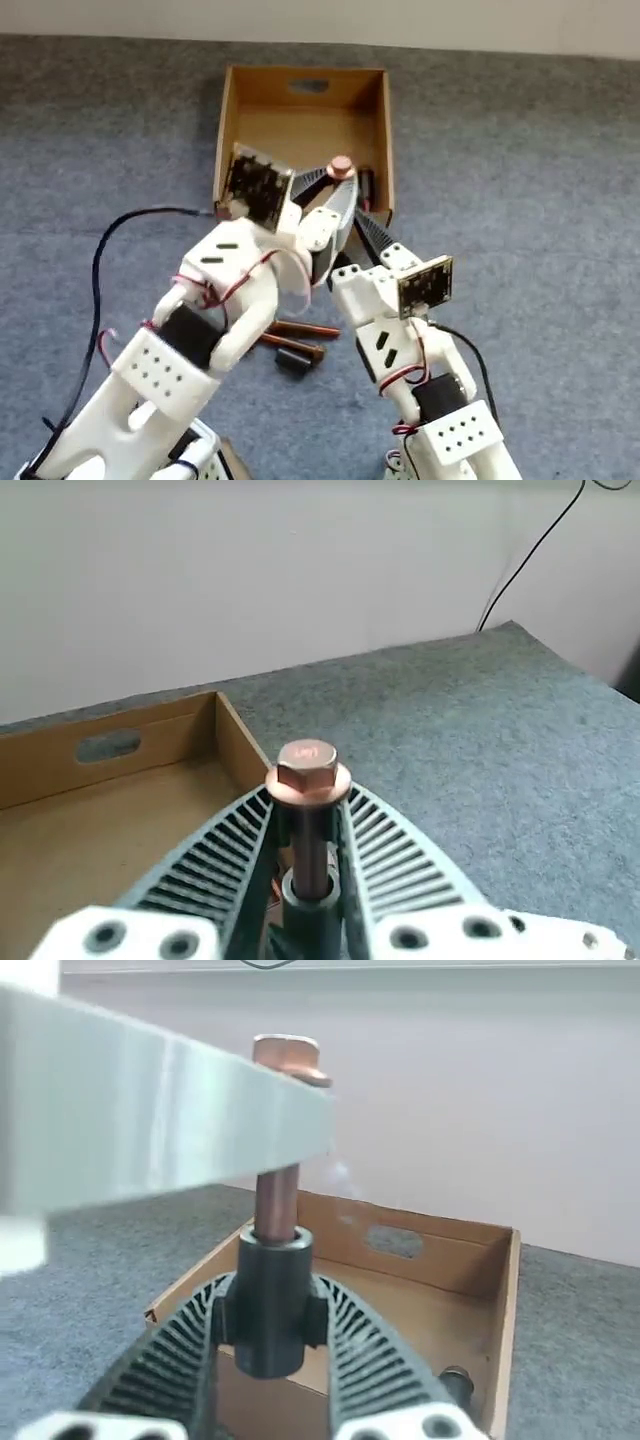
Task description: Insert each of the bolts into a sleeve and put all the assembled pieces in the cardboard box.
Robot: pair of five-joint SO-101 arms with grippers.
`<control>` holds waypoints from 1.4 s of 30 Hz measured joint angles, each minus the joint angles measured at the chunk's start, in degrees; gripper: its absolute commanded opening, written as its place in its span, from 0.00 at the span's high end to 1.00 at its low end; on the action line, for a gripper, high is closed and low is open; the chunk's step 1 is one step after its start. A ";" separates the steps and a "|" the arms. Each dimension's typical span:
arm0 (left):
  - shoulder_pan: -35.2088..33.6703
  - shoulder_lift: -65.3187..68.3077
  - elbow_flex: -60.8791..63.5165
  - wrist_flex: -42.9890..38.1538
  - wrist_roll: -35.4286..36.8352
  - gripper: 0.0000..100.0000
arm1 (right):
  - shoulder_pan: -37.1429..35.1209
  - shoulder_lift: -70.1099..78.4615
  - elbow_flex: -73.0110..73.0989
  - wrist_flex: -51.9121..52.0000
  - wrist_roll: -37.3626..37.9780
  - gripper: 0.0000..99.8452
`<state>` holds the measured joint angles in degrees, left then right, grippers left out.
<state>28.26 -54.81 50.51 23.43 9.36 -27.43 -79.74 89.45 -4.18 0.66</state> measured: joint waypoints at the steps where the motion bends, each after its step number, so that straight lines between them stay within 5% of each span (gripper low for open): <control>1: 0.00 -1.41 1.23 0.00 0.00 0.99 | 0.00 0.00 0.00 0.00 0.00 0.99; 12: -1.32 -6.68 7.47 0.35 0.00 0.99 | -0.09 -0.09 0.00 0.00 0.00 0.99; 18: -2.73 -7.30 10.02 0.26 0.09 0.85 | -0.35 0.00 0.09 0.00 0.00 0.99; 33: -3.87 -8.53 10.55 0.44 0.09 0.86 | -0.09 0.00 0.09 0.09 0.00 0.99; 42: -3.87 -18.37 10.64 7.38 -0.26 0.81 | -0.09 0.00 0.00 0.09 0.00 0.99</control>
<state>24.40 -73.19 61.14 30.81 9.10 -27.52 -79.74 89.45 -4.09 0.66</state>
